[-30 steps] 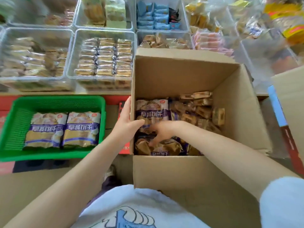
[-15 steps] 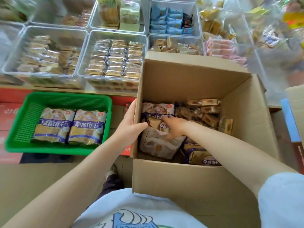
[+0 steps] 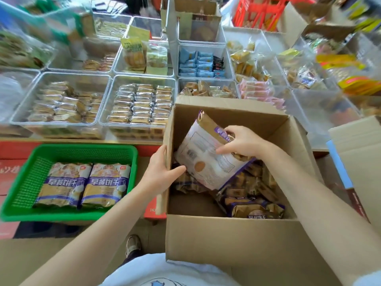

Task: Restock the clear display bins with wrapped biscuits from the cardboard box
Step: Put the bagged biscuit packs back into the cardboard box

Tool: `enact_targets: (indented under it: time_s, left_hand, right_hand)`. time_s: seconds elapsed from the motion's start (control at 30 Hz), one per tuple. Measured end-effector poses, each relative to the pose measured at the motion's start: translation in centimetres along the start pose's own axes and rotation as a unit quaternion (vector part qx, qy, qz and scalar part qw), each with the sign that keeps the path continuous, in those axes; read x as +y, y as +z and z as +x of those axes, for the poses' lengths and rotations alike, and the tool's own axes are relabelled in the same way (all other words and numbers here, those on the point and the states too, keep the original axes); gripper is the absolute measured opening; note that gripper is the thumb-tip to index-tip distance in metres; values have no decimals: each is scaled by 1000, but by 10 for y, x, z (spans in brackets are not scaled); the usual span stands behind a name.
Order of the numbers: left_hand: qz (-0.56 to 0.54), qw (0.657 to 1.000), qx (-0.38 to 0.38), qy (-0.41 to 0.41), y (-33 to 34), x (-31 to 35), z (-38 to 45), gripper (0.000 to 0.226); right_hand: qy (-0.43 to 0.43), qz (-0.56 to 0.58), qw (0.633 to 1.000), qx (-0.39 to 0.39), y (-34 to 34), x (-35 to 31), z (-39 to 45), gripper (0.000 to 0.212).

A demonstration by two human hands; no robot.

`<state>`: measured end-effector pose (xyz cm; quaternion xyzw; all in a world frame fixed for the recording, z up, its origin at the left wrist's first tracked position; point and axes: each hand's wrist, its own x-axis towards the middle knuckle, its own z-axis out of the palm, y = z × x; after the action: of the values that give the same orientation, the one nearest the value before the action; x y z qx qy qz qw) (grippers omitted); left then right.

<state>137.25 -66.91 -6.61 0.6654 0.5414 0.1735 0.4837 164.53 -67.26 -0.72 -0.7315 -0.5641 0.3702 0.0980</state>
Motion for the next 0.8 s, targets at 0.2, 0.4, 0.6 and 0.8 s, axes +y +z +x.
enact_targets:
  time_s: [0.2,0.4,0.6,0.8]
  left_hand:
    - [247,894,167,335,-31,59,-1,103]
    - [371,798,285,381,-61,92,-3,85]
    - [-130,967,207,75,-158,63,-9,28]
    - [-440,890,62,-104,-227,-15,-15,42]
  right_hand:
    - [-51,335,931,134,-51,-47,-42,40]
    - [-75,527,847,11,-26,-108,-40,29]
    - [-39,494,868,37,4,-153,-27,39]
    - [-9,422,906,35,76,-209,15,37]
